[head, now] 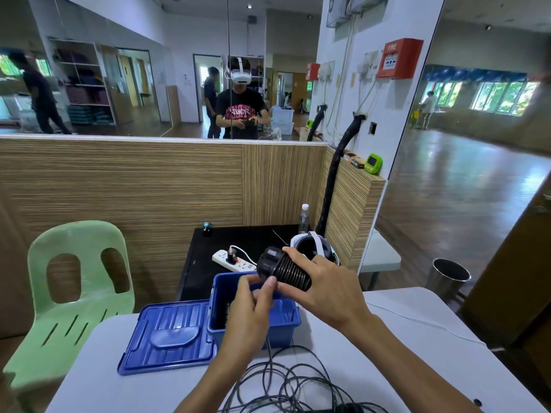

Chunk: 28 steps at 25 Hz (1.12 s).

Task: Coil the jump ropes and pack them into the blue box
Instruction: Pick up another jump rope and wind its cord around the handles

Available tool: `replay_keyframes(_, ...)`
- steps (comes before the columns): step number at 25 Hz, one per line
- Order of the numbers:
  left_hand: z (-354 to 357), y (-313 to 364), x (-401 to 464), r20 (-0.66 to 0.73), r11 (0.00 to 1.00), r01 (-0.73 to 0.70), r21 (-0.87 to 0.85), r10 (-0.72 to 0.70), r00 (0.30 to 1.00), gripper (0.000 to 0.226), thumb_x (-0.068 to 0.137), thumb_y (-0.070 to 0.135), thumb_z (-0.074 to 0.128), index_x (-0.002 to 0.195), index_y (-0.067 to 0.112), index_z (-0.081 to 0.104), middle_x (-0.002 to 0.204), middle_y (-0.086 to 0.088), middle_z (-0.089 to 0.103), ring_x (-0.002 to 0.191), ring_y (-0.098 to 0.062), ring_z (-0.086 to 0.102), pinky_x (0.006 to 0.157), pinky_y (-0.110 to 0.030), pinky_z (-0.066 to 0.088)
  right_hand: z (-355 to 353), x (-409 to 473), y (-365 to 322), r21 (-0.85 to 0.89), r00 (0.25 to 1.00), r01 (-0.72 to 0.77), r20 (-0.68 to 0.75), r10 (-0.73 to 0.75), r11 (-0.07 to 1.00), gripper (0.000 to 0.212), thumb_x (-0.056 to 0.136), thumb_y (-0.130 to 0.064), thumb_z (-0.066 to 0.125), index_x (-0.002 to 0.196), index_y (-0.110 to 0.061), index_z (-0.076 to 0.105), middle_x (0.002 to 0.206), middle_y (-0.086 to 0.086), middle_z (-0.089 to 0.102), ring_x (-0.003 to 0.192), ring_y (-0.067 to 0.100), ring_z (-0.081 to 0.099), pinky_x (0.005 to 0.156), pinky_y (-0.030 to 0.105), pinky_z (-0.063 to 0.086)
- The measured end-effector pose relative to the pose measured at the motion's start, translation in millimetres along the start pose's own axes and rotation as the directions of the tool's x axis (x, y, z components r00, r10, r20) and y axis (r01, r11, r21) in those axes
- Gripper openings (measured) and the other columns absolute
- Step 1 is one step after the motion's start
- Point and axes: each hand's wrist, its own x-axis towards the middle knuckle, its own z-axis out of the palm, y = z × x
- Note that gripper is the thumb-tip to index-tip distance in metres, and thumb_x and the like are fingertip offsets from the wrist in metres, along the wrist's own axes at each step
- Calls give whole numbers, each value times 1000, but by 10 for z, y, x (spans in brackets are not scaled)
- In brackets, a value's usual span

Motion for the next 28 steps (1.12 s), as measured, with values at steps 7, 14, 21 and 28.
replay_keyframes(7,-114,-50,-12,147,1000,-29,-7,29,989,34,101,33,39,85,9,56,57,9,45,51,-6,39,51,-25,39,43,-17,32,41,997,-32,65,30,999,83,74,-91,22,147,-52,23,98,-6,61,88,14,62,71,30,51)
replay_keyframes(14,-94,11,32,115,961,-207,181,188,975,33,102,27,40,72,18,50,56,8,44,54,-7,38,54,-30,34,111,-28,-24,56,993,-27,116,20,998,72,80,-84,36,142,-49,27,105,-8,64,95,14,63,70,30,50)
replay_keyframes(21,-201,-284,-30,210,1000,-12,16,9,978,42,96,43,41,68,12,47,58,0,36,52,-11,32,48,-21,30,92,-23,-63,82,989,-145,46,141,986,53,84,-80,36,118,-41,48,79,-10,63,72,11,59,62,28,49)
replay_keyframes(28,-423,-532,93,261,996,70,58,-83,962,53,88,63,47,54,22,42,55,-2,31,52,-18,25,51,-34,21,97,-59,-106,86,996,-88,12,87,992,65,81,-88,22,110,-38,52,76,-9,64,70,7,61,62,28,52)
